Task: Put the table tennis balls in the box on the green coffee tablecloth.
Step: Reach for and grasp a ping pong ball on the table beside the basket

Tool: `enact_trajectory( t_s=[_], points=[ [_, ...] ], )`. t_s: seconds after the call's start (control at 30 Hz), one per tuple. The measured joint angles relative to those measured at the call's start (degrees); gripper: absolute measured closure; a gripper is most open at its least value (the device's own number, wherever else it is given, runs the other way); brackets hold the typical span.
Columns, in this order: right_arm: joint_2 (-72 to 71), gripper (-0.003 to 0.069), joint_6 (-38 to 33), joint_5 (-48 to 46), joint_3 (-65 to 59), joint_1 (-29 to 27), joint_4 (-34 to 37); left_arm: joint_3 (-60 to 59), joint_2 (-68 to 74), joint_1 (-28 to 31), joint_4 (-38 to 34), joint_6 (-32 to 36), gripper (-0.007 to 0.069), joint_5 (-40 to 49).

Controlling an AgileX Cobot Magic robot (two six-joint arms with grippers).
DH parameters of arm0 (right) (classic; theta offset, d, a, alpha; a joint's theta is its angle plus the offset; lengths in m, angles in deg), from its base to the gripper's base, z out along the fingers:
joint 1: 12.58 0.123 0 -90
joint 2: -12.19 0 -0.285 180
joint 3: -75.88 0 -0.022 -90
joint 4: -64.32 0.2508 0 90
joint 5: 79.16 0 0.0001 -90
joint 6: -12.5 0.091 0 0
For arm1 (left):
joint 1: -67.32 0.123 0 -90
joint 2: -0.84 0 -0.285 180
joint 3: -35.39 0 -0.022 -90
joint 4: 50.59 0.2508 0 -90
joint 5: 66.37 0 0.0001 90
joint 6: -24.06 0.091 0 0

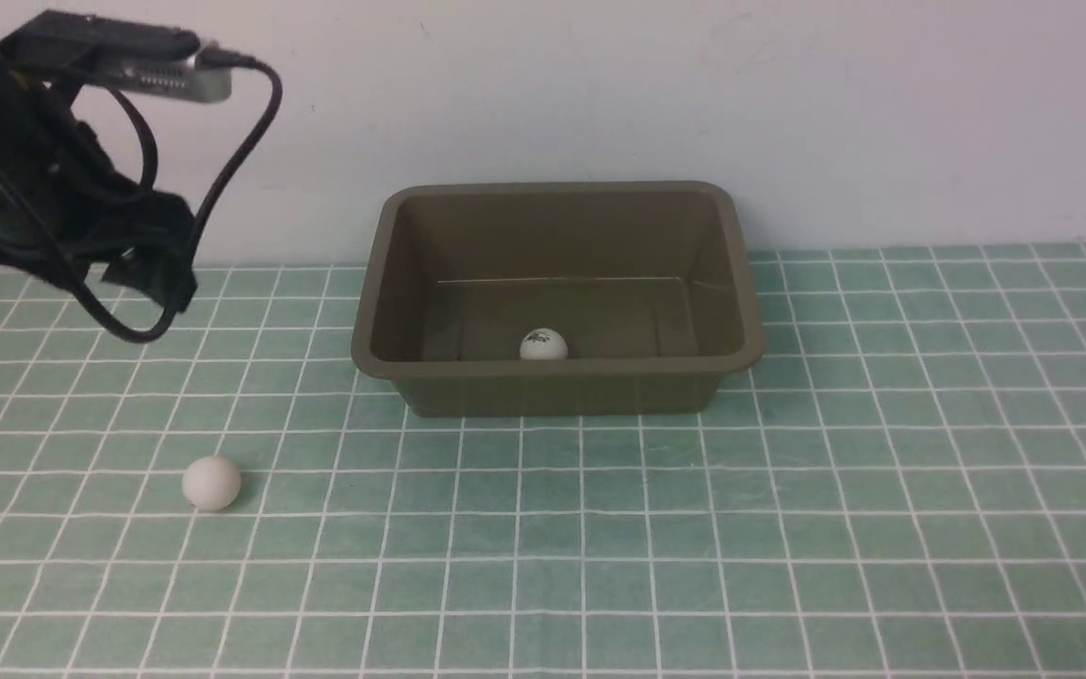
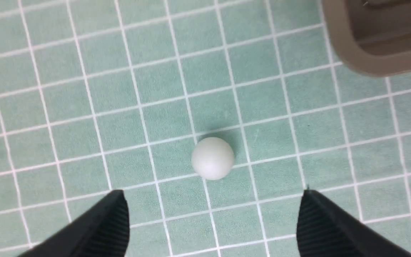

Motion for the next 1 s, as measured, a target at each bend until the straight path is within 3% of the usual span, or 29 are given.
enact_trajectory(
  t_s=[0.57, 1.0],
  points=[
    [0.0, 0.0675, 0.0, 0.0, 0.0, 0.0, 0.0, 0.0, 19.34, 0.0, 0.34, -0.73, 0.0059, -3.8],
    [0.0, 0.0675, 0.0, 0.0, 0.0, 0.0, 0.0, 0.0, 21.52, 0.0, 1.48, -2.65, 0.0059, -2.73]
  ],
)
